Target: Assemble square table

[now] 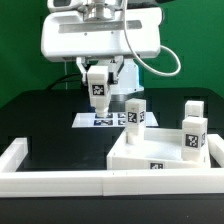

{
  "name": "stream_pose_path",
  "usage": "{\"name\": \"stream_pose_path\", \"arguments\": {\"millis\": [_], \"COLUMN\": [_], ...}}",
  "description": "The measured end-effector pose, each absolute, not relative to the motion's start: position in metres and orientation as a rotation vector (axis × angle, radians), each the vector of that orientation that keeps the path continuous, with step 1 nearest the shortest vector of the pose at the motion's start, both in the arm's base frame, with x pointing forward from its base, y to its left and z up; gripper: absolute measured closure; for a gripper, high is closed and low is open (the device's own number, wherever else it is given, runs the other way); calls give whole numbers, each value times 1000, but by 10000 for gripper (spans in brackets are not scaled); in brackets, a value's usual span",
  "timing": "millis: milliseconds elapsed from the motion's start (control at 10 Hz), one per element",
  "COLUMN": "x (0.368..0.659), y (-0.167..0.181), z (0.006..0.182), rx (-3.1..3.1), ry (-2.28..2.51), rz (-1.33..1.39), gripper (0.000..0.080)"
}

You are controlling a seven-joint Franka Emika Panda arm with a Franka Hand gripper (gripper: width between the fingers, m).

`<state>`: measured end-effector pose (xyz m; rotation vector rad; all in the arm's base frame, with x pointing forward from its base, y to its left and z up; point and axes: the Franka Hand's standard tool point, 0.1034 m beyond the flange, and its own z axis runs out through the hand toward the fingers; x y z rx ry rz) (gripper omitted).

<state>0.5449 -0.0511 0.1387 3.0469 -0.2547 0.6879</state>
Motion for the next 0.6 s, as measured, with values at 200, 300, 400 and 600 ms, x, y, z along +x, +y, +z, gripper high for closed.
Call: {"name": "stream_pose_path", "arguments": {"millis": [200,300,400,600], "x": [548,548,548,549], "y": [-46,-49,-52,-61], "z": [140,140,139,141], "rx": [3055,3039,3019,2969], "ry": [-263,-262,-264,-241], "rz": [692,710,730,780], "gripper": [509,509,509,509]}}
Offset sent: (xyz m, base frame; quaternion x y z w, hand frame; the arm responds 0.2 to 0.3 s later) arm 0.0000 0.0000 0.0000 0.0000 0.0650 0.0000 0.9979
